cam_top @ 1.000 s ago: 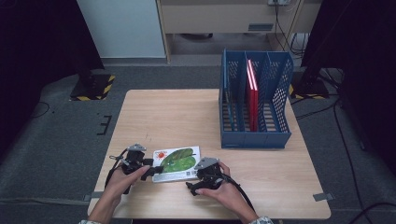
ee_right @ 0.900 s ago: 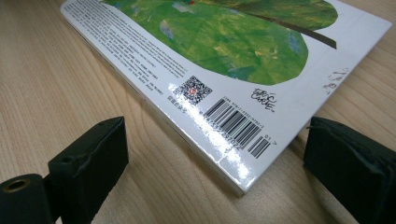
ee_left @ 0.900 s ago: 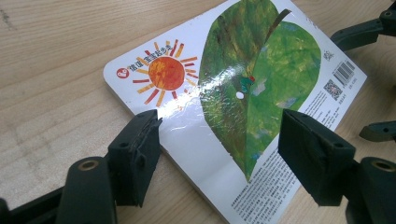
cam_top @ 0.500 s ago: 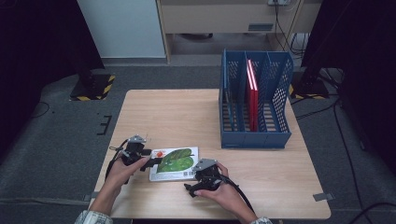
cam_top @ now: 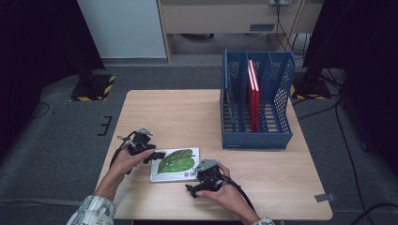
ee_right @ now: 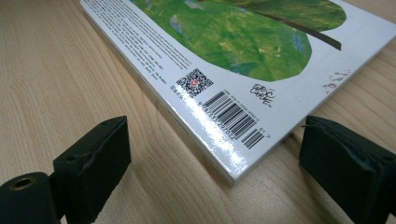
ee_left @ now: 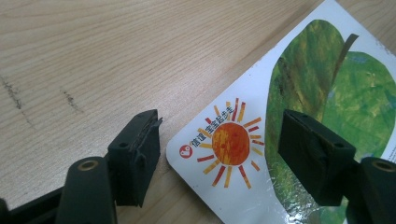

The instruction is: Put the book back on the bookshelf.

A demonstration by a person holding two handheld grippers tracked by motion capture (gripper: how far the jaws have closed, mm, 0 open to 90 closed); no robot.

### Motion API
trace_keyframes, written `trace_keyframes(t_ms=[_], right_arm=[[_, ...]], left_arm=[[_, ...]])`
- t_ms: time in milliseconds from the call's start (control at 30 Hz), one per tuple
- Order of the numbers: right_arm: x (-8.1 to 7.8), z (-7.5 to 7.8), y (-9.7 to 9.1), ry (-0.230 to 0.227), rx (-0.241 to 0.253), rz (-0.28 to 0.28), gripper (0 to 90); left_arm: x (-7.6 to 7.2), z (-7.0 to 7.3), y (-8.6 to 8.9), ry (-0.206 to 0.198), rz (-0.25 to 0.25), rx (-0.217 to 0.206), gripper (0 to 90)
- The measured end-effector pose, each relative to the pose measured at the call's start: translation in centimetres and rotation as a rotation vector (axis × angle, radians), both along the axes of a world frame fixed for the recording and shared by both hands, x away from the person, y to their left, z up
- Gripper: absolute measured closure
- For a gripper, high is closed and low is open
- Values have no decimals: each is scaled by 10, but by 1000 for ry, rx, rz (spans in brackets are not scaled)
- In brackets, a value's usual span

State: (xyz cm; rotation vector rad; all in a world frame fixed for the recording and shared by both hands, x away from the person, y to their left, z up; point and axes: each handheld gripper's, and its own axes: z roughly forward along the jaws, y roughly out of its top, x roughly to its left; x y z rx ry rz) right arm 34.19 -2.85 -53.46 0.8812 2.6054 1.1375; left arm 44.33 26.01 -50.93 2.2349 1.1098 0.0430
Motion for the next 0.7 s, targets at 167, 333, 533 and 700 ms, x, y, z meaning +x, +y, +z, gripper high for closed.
trace_keyframes(t_ms=[167, 333, 533, 700], right_arm=[[-1, 0, 1, -4, 3, -4, 91], [-1, -1, 1, -6, 0, -1, 90], [-2, -1, 4, -15, -9, -3, 69], [-3, -2, 5, -23, -21, -2, 65]], left_arm=[[-2, -2, -2, 0, -10, 18, 310], [-1, -1, -2, 13, 16, 11, 319], [-2, 5, -2, 21, 35, -10, 331], [-3, 5, -2, 32, 35, -8, 331]])
